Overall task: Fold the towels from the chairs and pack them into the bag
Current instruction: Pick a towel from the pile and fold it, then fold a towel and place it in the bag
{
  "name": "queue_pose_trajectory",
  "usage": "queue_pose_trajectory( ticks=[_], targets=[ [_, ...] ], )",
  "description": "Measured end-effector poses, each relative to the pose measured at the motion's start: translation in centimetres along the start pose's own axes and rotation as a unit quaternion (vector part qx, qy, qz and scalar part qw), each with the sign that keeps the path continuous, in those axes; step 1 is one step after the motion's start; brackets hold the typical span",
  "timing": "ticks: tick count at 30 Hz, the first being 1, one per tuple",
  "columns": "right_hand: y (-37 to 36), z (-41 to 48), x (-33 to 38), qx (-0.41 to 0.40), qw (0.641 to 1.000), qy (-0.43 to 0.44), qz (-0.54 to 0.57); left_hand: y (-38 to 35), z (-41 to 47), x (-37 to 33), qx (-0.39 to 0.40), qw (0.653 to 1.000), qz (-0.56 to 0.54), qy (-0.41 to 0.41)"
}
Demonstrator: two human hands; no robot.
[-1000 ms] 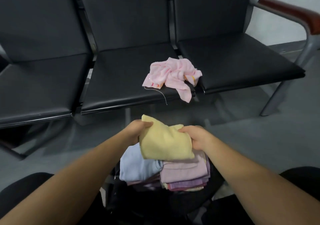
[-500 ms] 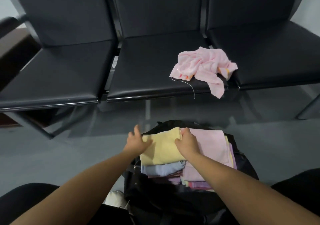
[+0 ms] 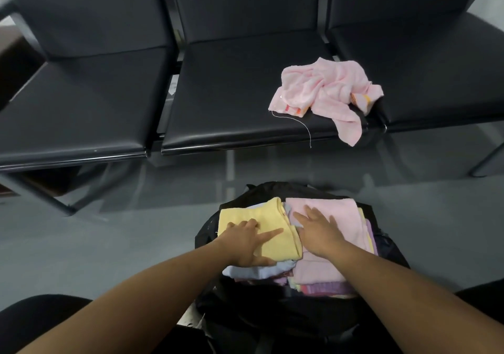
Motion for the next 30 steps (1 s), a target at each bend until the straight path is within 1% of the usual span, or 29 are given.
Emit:
queue_pose_trajectory(
  ticks=[3, 5, 6, 7, 9, 10, 13, 18, 20, 22, 23, 25, 27, 28, 30],
  targets=[
    [-0.5, 0.1, -1.7, 0.014, 1.000, 0.003, -0.015, -0.8, 0.2, -0.3, 0.012, 0.999, 0.037, -0.007],
    [-0.6, 0.0, -2.4, 0.012, 1.000, 0.002, -0.013, -1.0, 0.3, -0.4, 0.010, 1.000, 0.026, -0.011],
    [-0.6, -0.1, -2.6, 0.009, 1.000, 0.007, -0.012, -0.9, 0.6, -0.6, 0.012, 1.000, -0.010, -0.010],
    [-0.6, -0.3, -2.8, 0.007, 1.000, 0.014, -0.008, -0.8, 1.0, -0.8, 0.017, 0.997, -0.071, -0.003],
    [-0.8, -0.6, -2.9, 0.004, 0.999, 0.035, -0.005, -0.7, 2.1, -1.4, 0.024, 0.979, -0.200, 0.025],
    [-0.9, -0.8, -2.9, 0.005, 0.999, 0.050, -0.010, -0.8, 2.6, -1.8, 0.019, 0.973, -0.225, 0.040],
    [-1.3, -1.5, -3.2, 0.023, 0.996, 0.078, -0.029, -2.1, 4.1, -2.3, 0.009, 0.983, -0.173, 0.066],
    [-1.8, -1.7, -3.4, 0.029, 0.995, 0.087, -0.050, -2.3, 5.3, -1.8, 0.053, 0.992, -0.097, 0.066],
    [-1.4, -1.8, -3.2, 0.027, 0.996, 0.077, -0.030, -1.3, 5.3, -2.5, 0.066, 0.990, -0.098, 0.071],
    [-0.5, -1.8, -2.7, 0.012, 0.998, 0.056, 0.010, 0.2, 5.0, -2.9, 0.073, 0.987, -0.122, 0.080],
    [0.3, -1.7, -2.3, -0.004, 0.999, 0.040, 0.033, 1.3, 4.7, -2.9, 0.067, 0.984, -0.138, 0.085],
    [3.0, -1.3, -1.4, -0.075, 0.993, 0.022, 0.084, 4.2, 4.2, -2.1, 0.021, 0.981, -0.173, 0.087],
    [7.1, -1.0, -0.6, -0.170, 0.977, 0.032, 0.128, 7.9, 3.5, -1.3, -0.049, 0.979, -0.189, 0.061],
    [9.3, -0.9, -0.3, -0.202, 0.968, 0.039, 0.142, 10.0, 3.1, -1.1, -0.087, 0.977, -0.189, 0.044],
    [14.1, -1.1, -0.1, -0.239, 0.959, 0.046, 0.142, 14.3, 2.1, -0.6, -0.160, 0.967, -0.199, 0.026]
  ],
)
Point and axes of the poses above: each hand's wrist, its own z-axis towards the middle knuckle, its own y-axis out of the back of the hand, x = y × z, the point moved 1 cm from there along z, towards the middle knuckle, and after that the axes turned 6 degrees about y, right-handed, at the moved point
